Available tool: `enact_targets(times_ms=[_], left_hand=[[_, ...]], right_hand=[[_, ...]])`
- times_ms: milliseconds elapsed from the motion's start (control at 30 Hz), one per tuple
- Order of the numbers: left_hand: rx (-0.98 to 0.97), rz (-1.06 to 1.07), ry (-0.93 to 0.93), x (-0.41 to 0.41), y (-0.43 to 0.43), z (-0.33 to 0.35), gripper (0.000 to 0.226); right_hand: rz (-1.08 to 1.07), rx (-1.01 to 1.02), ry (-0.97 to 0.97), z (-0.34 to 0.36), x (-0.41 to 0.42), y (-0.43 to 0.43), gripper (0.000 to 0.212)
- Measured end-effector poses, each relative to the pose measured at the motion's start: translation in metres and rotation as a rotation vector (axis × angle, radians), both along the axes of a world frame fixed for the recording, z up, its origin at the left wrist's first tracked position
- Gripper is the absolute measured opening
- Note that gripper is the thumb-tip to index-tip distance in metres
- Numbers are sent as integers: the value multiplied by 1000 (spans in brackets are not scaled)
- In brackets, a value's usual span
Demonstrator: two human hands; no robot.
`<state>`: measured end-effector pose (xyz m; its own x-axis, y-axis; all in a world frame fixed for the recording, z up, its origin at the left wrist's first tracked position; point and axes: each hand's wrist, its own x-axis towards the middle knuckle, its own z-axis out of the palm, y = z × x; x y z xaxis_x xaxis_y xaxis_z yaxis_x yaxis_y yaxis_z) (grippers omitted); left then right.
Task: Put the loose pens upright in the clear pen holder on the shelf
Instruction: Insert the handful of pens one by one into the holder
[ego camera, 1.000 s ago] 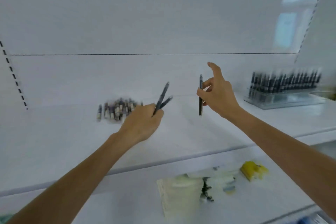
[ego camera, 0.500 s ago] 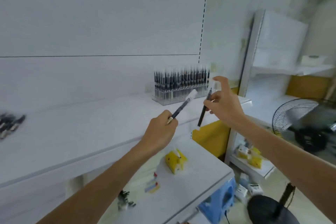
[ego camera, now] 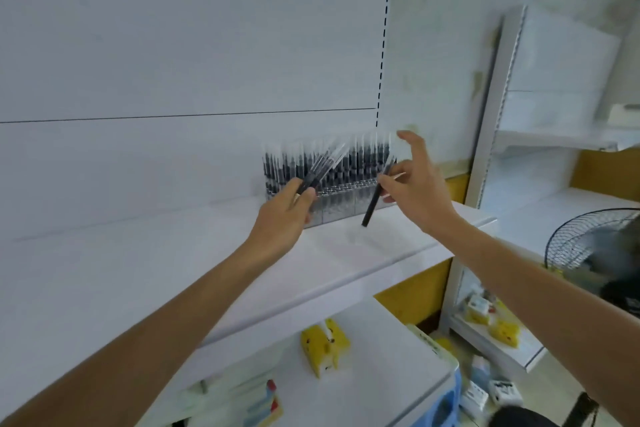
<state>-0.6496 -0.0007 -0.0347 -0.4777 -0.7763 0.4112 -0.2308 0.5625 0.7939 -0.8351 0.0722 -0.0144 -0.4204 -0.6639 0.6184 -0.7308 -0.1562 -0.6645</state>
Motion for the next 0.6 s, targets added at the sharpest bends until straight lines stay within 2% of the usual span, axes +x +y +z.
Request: enact_targets(times_ms=[133, 300, 500, 600], left_hand=[[-16, 27, -85, -26, -22, 7, 23], [11, 129, -73, -43, -34, 1, 28], [-16, 334, 6, -44, -42, -8, 28], [-33, 412, -22, -47, -36, -15, 27]], right_hand=[[22, -23, 97, 17, -25, -25, 57], [94, -190, -53, 24, -40, -72, 60], [288, -168, 48, 22, -52, -122, 65], [373, -153, 132, 20, -54, -135, 64]])
